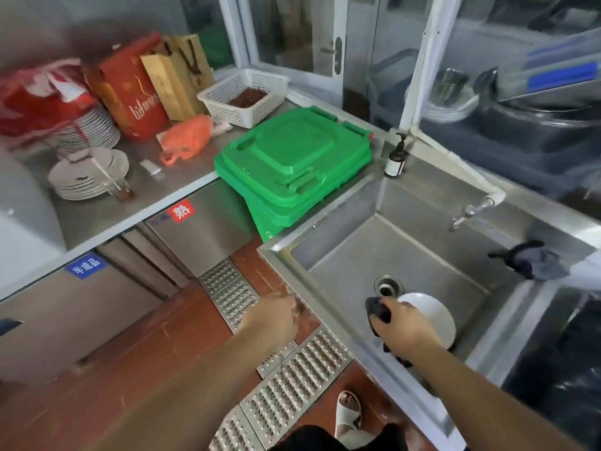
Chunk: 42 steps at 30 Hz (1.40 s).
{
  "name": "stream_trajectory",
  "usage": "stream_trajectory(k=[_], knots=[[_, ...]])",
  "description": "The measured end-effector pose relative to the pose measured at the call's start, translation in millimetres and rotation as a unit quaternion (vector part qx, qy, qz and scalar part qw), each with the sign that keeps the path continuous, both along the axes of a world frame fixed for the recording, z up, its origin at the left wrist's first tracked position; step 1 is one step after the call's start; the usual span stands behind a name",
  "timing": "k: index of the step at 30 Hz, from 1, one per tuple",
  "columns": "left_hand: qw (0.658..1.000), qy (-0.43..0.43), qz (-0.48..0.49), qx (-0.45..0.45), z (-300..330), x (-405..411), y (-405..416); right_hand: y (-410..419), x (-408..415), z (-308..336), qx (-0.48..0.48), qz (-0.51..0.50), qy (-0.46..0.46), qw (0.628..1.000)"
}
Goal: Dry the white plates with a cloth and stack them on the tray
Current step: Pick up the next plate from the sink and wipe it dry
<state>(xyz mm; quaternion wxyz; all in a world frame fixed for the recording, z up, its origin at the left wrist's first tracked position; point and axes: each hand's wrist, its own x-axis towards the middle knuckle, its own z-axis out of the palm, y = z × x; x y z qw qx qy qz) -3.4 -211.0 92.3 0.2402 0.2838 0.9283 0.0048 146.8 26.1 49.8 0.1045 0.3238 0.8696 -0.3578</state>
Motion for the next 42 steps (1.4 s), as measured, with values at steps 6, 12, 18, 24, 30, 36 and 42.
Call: stream_trajectory(k=[6,12,18,24,30,36,42], knots=[[1.0,-0.004,-0.022,-0.016,3,-37,70,63,-29,-14,0.015,-0.028,-0.025,0.999],[0.995,-0.025,-0.081,-0.049,-10,-68,132,100,-29,-37,0.016,-0.083,-0.055,0.995],[0.979,-0.058,-0.188,-0.058,-52,-103,191,114,-18,-63,-0.06,-0.207,-0.109,0.97],[0.953,-0.1,-0.281,-0.057,-96,-137,247,108,-9,-77,-0.076,-0.342,-0.141,0.926],[0.935,-0.119,-0.33,-0.045,-142,-157,292,101,-13,-100,-0.087,-0.429,-0.161,0.884],[0.91,-0.147,-0.38,-0.08,-194,-144,310,100,-7,-140,-0.108,-0.466,-0.186,0.858],[0.899,-0.156,-0.393,-0.112,-244,-124,329,109,0,-191,-0.151,-0.47,-0.193,0.848]])
